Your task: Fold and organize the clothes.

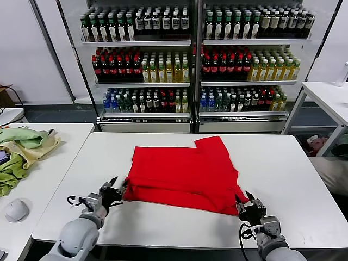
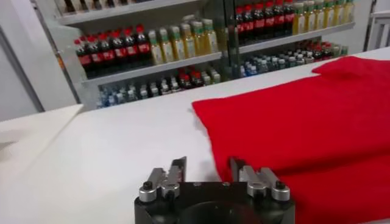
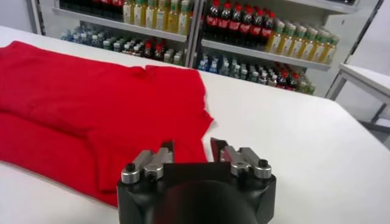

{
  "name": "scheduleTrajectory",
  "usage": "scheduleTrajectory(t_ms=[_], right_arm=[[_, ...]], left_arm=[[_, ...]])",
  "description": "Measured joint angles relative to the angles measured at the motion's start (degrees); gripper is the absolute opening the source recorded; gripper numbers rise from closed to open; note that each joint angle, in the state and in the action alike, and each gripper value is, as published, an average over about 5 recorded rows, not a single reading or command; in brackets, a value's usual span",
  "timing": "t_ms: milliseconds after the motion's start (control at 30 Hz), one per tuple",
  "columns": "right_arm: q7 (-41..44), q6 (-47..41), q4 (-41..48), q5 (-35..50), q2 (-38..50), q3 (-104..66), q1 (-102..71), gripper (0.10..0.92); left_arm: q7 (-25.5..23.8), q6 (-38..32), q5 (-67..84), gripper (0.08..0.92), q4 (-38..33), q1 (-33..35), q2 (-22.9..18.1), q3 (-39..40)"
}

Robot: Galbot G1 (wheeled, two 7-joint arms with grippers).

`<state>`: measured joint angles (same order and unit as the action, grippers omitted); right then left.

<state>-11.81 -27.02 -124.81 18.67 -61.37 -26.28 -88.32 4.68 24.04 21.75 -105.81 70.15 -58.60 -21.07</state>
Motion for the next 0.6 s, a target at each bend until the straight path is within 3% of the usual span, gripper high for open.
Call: scheduleTrajectory(t_ms=[133,233,367,600], right_arm=[[-0.6,-0.09,0.07,0.68,-0.62,0.0,-0.83,0.77],[-1.1,-0.2,0.76,1.37,-1.24,0.3,-1.0,0.814],[-1.55,-0.43,1.88,2.51,-2.06,0.66,-0.99,0.822],[-2.02,-0.69,3.03,4.17,-2.82,1.08,-0.96,0.817]], left_arm=[[0.94,1.84,3.25,0.701,-3.61,2.41,0.76,-2.09],[1.31,3.34,5.55,0.773,-6.28,4.29,0.91,-2.87],[1.58,4.62,7.3,0.817,-8.23,5.99,0.73,-3.0],[2.07,5.56,8.85,0.823,-8.06,6.58,-0.03,-2.2]])
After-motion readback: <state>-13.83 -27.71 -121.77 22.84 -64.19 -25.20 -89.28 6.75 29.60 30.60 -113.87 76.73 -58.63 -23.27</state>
